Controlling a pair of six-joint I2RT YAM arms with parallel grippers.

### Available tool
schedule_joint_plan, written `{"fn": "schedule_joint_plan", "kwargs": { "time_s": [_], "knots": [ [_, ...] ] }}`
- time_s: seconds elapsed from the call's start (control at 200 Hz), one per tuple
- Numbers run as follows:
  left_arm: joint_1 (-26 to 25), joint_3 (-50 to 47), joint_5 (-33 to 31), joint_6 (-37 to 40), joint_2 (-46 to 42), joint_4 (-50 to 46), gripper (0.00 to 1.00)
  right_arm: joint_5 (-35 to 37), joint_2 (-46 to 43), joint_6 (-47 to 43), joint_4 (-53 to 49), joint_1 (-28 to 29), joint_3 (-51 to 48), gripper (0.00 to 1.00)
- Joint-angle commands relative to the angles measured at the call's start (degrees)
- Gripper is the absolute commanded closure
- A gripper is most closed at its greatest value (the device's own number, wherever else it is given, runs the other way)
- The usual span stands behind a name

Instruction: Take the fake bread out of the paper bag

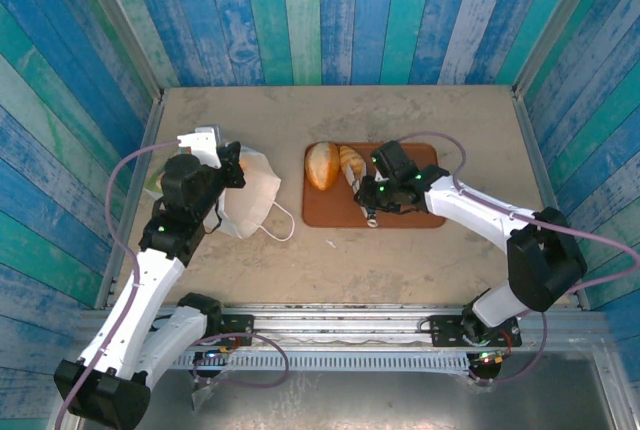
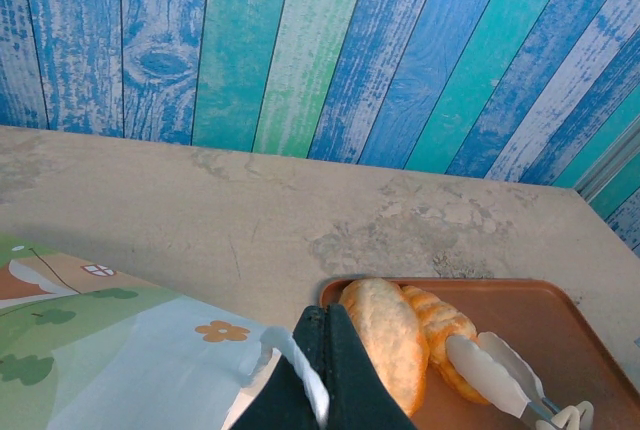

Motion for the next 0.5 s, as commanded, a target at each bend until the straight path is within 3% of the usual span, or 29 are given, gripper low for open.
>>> {"fn": "schedule_joint_plan", "kwargs": {
  "time_s": [0.0,0.165,0.496],
  "knots": [
    [0.24,0.05,-0.03,0.3,-0.7,0.31,1.0,-1.37,0.19,0.25,2.53,0.09,0.98,0.68],
    [0.26,0.07,0.07,0.27,-0.62,0.27,1.0,-2.11,-0.66,0.21,3.51,0.09,0.46,0.63],
    [0.24,0.2,0.02,0.33,-0.18,0.2,1.0,7.1,-12.8,-7.07,1.86,0.05,-3.11,0.55]
  ]
}}
